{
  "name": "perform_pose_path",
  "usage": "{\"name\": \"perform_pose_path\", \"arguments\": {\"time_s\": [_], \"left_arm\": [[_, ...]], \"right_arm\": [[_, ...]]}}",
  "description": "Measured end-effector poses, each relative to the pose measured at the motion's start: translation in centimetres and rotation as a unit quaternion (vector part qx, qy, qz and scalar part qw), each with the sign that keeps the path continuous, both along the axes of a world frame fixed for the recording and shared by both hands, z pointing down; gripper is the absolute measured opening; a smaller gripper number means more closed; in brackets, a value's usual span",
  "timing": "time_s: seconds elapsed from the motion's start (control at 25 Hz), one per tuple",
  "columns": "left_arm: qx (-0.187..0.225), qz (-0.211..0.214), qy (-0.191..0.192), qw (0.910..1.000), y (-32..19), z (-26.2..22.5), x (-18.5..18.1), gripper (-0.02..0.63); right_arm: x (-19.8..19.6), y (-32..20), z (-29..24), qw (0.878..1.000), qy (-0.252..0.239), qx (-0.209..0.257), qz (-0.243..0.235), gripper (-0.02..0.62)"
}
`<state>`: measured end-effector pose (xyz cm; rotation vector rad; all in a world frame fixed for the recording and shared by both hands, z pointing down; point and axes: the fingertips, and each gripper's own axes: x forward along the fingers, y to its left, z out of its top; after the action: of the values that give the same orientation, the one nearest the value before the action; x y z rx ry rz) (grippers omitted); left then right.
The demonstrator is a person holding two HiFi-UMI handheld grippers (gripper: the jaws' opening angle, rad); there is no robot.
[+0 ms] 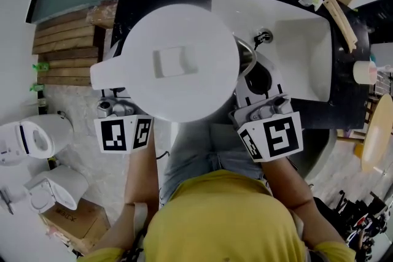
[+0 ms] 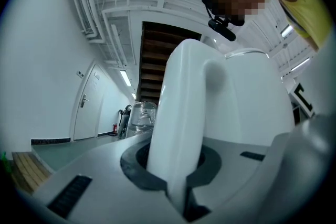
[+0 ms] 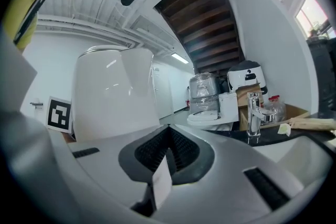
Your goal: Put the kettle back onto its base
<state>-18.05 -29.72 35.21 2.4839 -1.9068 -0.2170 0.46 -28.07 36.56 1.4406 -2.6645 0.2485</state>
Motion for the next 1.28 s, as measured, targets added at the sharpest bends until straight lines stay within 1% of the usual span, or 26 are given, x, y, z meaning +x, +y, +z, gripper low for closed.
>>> {"name": "perform_pose_path", "arguments": {"time_s": [0.32,0.44,0.52,0.6,0.76,1.28], "left_arm": [[0.006,0.008,-0.012,0.9999,0.0,-0.1,0.3,0.034],[0.006,0.016,-0.025,0.9995,0.3,0.0,0.5,0.034],[0.006,0.015,-0.034,0.9993,0.5,0.1,0.6,0.034],[0.003,0.010,-0.033,0.9994,0.9,0.2,0.3,0.035],[-0.003,0.004,-0.030,0.9995,1.5,0.6,0.1,0.060],[-0.011,0.007,-0.051,0.9986,2.9,1.2,0.4,0.106]], "right_arm": [[0.0,-0.2,0.1,1.000,0.004,0.000,0.001,0.015],[0.0,-0.2,0.1,1.000,0.005,0.001,0.001,0.015],[0.0,-0.2,0.1,1.000,0.006,0.001,0.001,0.015],[0.0,-0.2,-0.1,1.000,0.006,0.002,0.002,0.015],[0.0,-0.3,-0.1,1.000,0.008,0.001,0.004,0.015],[0.0,-0.3,-0.3,1.000,0.011,0.003,0.011,0.015]]}}
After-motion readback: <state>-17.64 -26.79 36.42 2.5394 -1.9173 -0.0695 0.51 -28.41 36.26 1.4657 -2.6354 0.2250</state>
